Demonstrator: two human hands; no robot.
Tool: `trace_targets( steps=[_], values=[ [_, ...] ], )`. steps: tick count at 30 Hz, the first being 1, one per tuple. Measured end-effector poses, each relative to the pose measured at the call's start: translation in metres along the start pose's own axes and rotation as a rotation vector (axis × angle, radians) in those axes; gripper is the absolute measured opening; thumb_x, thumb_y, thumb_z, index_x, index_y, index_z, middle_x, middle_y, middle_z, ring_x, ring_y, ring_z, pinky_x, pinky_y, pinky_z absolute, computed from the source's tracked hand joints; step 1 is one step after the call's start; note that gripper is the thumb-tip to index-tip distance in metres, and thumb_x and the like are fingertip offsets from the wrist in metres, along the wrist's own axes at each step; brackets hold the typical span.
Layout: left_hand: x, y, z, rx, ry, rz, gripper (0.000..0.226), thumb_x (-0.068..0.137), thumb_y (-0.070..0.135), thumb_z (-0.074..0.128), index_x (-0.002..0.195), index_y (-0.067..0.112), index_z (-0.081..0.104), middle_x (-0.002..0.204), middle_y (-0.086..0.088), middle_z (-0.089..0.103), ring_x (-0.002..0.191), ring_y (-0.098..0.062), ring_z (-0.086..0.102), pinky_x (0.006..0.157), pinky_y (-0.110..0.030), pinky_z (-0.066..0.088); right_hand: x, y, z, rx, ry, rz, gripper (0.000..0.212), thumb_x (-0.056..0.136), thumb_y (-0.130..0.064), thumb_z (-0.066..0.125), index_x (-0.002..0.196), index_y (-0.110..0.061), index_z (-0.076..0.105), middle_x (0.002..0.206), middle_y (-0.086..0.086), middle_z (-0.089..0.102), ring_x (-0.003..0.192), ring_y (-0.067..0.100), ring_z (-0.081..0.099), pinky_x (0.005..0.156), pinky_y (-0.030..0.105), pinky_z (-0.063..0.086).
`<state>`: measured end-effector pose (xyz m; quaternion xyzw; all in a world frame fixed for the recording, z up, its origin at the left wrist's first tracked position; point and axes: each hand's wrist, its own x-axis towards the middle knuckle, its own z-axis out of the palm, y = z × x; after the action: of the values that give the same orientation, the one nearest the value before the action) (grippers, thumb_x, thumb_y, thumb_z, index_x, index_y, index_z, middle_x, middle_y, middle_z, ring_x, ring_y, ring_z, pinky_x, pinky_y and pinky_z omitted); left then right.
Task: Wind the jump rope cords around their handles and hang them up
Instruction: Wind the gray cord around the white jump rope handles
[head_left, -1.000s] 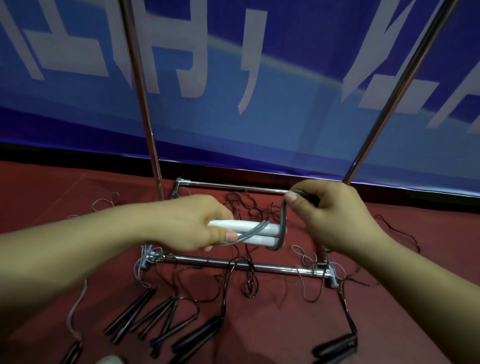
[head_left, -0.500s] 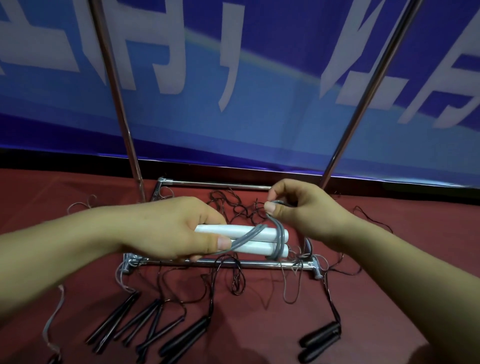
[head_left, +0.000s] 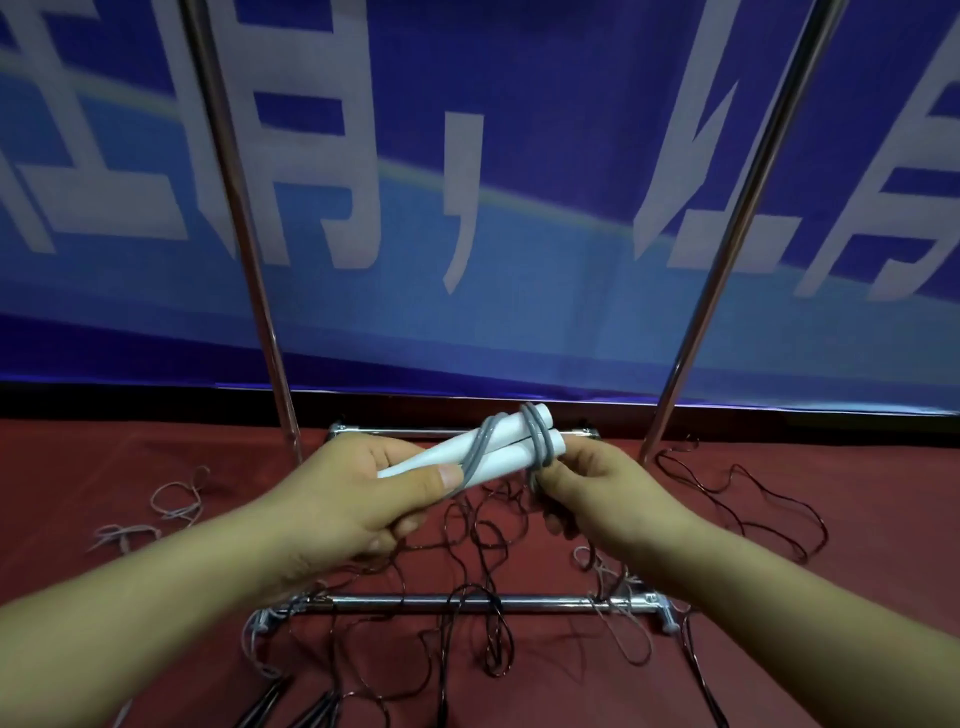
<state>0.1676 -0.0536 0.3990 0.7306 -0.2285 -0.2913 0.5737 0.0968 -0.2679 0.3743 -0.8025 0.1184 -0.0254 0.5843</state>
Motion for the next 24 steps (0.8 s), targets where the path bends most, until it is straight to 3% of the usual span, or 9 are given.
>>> trace_targets(
  steps=[4, 8, 10, 14, 18, 22, 24],
  values=[
    [0.006, -0.005, -0.001, 0.032, 0.122, 0.043, 0.028, 0.093, 0.027, 0.067, 0.067, 0.017, 0.069, 0.057, -0.006, 0.045, 0.043, -0.012, 0.030, 0.041, -0.019, 0.026, -0.001, -0.006, 0.019, 0.095, 0.092, 0.057, 0.031, 0.105, -0.027, 0.045, 0.079, -0.012, 0.055, 0.060, -0.001, 0.062, 0.055, 0.016, 0.049, 0.054, 0.029, 0.040],
    [0.012, -0.009, -0.004, 0.126, 0.262, 0.069, 0.037, 0.091, 0.032, 0.069, 0.076, -0.002, 0.066, 0.056, -0.008, 0.048, 0.050, -0.017, 0.036, 0.049, -0.025, 0.029, -0.007, -0.011, 0.032, 0.060, 0.108, 0.098, 0.034, 0.105, -0.029, 0.044, 0.079, -0.013, 0.058, 0.058, -0.003, 0.060, 0.053, 0.015, 0.048, 0.054, 0.031, 0.039],
    [0.014, -0.010, -0.005, 0.165, 0.323, 0.088, 0.040, 0.091, 0.033, 0.070, 0.074, -0.003, 0.063, 0.056, -0.007, 0.049, 0.051, -0.016, 0.038, 0.050, -0.027, 0.029, -0.009, -0.014, 0.033, 0.090, 0.113, 0.107, 0.024, 0.103, -0.024, 0.050, 0.085, -0.012, 0.060, 0.062, -0.002, 0.059, 0.054, 0.013, 0.049, 0.052, 0.028, 0.039],
    [0.019, -0.013, -0.009, 0.226, 0.408, 0.108, 0.044, 0.090, 0.034, 0.070, 0.070, -0.004, 0.060, 0.055, -0.006, 0.046, 0.051, -0.016, 0.036, 0.054, -0.031, 0.028, -0.013, -0.016, 0.034, 0.129, 0.013, 0.151, 0.005, 0.096, -0.015, 0.061, 0.096, -0.013, 0.066, 0.069, 0.000, 0.055, 0.057, 0.010, 0.047, 0.054, 0.024, 0.041],
    [0.023, -0.020, -0.019, 0.283, 0.496, 0.085, 0.047, 0.090, 0.038, 0.069, 0.075, -0.006, 0.061, 0.055, -0.006, 0.046, 0.051, -0.017, 0.037, 0.054, -0.031, 0.030, -0.014, -0.014, 0.034, 0.059, -0.049, 0.196, 0.011, 0.095, -0.016, 0.062, 0.097, -0.020, 0.071, 0.070, -0.007, 0.057, 0.064, 0.009, 0.048, 0.062, 0.023, 0.040],
    [0.026, -0.026, -0.025, 0.313, 0.535, 0.058, 0.046, 0.091, 0.037, 0.069, 0.072, -0.004, 0.060, 0.048, -0.001, 0.044, 0.045, -0.015, 0.037, 0.045, -0.025, 0.030, -0.015, -0.018, 0.034, 0.103, -0.084, 0.267, 0.012, 0.098, -0.019, 0.059, 0.098, -0.014, 0.069, 0.067, -0.004, 0.050, 0.054, 0.009, 0.041, 0.052, 0.024, 0.035],
    [0.028, -0.029, -0.026, 0.384, 0.527, 0.056, 0.043, 0.090, 0.038, 0.069, 0.070, 0.001, 0.063, 0.048, 0.002, 0.044, 0.045, -0.014, 0.038, 0.048, -0.027, 0.032, -0.016, -0.020, 0.034, 0.086, -0.089, 0.269, 0.012, 0.098, -0.018, 0.057, 0.095, -0.009, 0.064, 0.069, 0.000, 0.049, 0.050, 0.009, 0.038, 0.047, 0.023, 0.032]
  ],
)
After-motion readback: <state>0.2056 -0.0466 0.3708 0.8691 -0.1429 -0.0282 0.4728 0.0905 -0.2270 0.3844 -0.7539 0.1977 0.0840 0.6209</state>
